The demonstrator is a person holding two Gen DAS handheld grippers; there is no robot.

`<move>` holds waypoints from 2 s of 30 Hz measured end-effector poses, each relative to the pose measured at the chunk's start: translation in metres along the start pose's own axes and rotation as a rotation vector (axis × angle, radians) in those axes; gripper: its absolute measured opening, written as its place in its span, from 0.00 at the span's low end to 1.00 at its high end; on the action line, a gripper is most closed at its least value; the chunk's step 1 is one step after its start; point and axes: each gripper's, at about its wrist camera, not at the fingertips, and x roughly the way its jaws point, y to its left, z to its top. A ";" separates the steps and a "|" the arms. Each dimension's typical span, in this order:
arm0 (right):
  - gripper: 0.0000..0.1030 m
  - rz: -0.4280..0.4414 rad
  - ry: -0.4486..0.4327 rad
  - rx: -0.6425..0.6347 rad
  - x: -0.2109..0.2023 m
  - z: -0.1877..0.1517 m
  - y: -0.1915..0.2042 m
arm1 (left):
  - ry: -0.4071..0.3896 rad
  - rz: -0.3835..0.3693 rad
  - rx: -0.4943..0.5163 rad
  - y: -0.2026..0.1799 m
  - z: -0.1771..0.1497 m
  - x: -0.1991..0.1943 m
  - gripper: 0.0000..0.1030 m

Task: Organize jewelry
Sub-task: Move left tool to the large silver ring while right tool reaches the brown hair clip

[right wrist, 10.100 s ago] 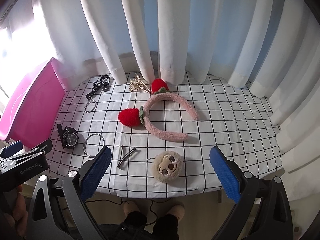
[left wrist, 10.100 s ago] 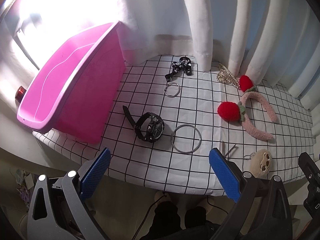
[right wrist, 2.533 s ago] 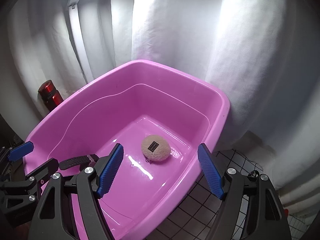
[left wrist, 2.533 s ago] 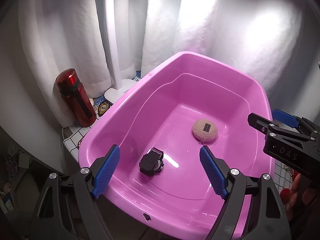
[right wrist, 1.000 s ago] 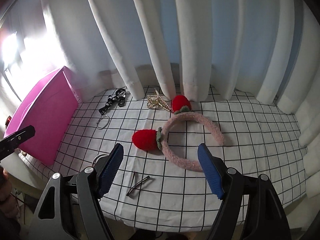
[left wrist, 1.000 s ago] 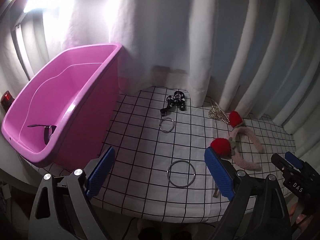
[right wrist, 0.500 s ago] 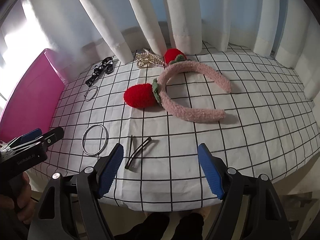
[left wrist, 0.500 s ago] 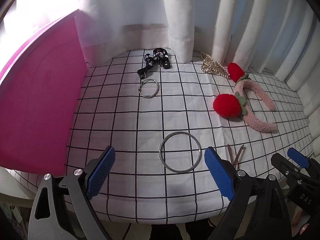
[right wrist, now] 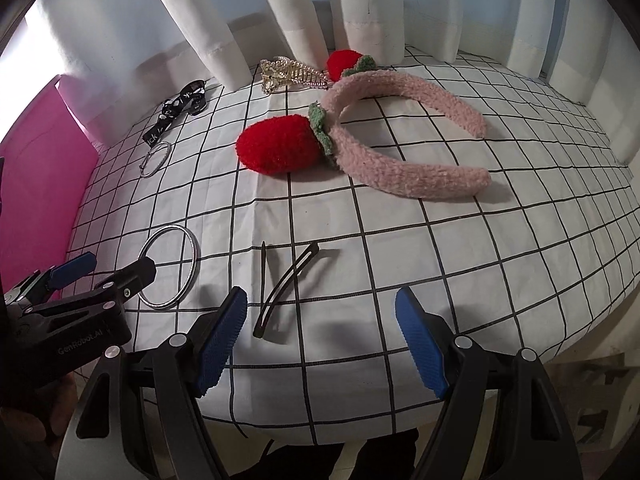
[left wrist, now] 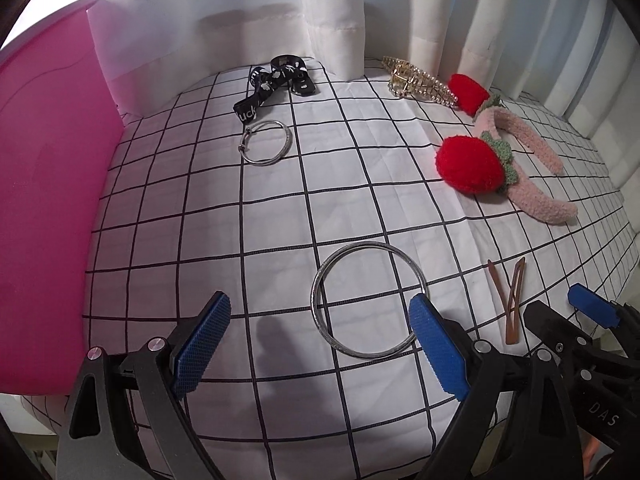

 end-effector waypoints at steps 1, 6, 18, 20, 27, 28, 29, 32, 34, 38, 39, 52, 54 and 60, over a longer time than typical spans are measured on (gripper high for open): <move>0.71 -0.003 0.002 -0.002 0.002 0.000 0.001 | -0.005 -0.004 0.000 0.000 0.000 0.001 0.86; 0.71 -0.022 0.004 -0.021 0.009 0.000 0.005 | -0.011 -0.013 0.009 -0.002 -0.001 0.009 0.86; 0.71 -0.031 0.007 -0.020 0.013 -0.001 0.007 | -0.014 -0.042 0.011 -0.004 -0.003 0.013 0.86; 0.71 -0.033 0.007 -0.020 0.013 -0.001 0.007 | -0.021 -0.052 0.010 -0.006 -0.001 0.011 0.86; 0.71 -0.042 0.009 -0.009 0.017 0.000 0.000 | -0.019 -0.051 0.018 -0.012 0.002 0.014 0.86; 0.71 -0.045 0.011 -0.010 0.018 -0.001 -0.001 | -0.019 -0.050 0.020 -0.013 0.002 0.014 0.86; 0.71 -0.049 0.011 -0.011 0.018 -0.001 -0.002 | -0.019 -0.050 0.022 -0.013 0.002 0.014 0.86; 0.71 -0.060 0.010 -0.012 0.018 -0.002 -0.005 | -0.020 -0.049 0.028 -0.016 0.002 0.015 0.86; 0.71 -0.068 0.007 -0.014 0.018 -0.003 -0.006 | -0.018 -0.055 0.026 -0.017 0.002 0.015 0.86; 0.71 -0.082 0.004 -0.013 0.017 -0.002 -0.012 | -0.016 -0.063 0.030 -0.021 0.001 0.016 0.86; 0.71 -0.086 0.002 -0.011 0.017 -0.003 -0.013 | -0.016 -0.065 0.031 -0.023 0.001 0.016 0.86; 0.71 -0.097 0.000 -0.019 0.016 -0.003 -0.014 | -0.012 -0.045 0.041 -0.025 0.000 0.023 0.86; 0.71 -0.098 -0.002 -0.029 0.017 -0.003 -0.011 | -0.016 -0.041 0.046 -0.024 -0.001 0.023 0.86; 0.71 -0.107 -0.007 -0.053 0.019 -0.001 -0.008 | -0.033 -0.011 0.077 -0.026 -0.003 0.025 0.89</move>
